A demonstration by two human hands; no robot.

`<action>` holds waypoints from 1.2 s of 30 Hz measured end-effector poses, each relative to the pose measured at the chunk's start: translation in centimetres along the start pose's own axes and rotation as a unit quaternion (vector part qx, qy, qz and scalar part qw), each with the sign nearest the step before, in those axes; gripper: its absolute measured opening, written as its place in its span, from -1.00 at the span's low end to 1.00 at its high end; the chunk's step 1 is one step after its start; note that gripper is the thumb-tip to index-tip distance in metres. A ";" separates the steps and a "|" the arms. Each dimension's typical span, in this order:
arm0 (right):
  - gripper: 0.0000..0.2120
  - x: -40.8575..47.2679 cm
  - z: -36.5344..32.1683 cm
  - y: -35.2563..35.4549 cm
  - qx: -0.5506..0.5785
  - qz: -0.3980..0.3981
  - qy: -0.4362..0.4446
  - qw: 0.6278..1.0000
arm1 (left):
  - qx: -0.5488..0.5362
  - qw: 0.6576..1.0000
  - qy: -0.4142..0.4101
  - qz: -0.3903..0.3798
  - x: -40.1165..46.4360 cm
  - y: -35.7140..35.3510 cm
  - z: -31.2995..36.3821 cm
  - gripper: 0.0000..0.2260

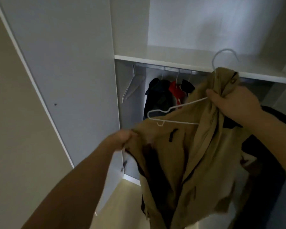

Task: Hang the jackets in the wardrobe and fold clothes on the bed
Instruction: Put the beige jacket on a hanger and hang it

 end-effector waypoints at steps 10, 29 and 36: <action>-0.54 -0.7 1.1 0.9 0.041 0.110 0.012 0.993 | -0.072 0.986 -0.144 -0.044 -4.5 -2.2 18.4 -0.67; -0.67 1.1 -0.4 0.3 0.138 0.035 0.105 0.984 | 0.006 0.969 -0.239 0.054 -7.3 -7.7 25.6 -0.76; -0.79 2.6 0.0 -2.0 0.141 -0.094 0.085 0.982 | -0.004 0.951 -0.304 -0.052 -8.6 -14.0 28.0 -0.83</action>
Point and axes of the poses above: each hand's wrist, its own x-axis towards the middle knuckle, its own y-axis out of the back of the hand, z = x × y, the point moved 8 cm from there along x, towards the middle knuckle, and after that the axes turned 14 degrees about -z, right-handed, at the moved point
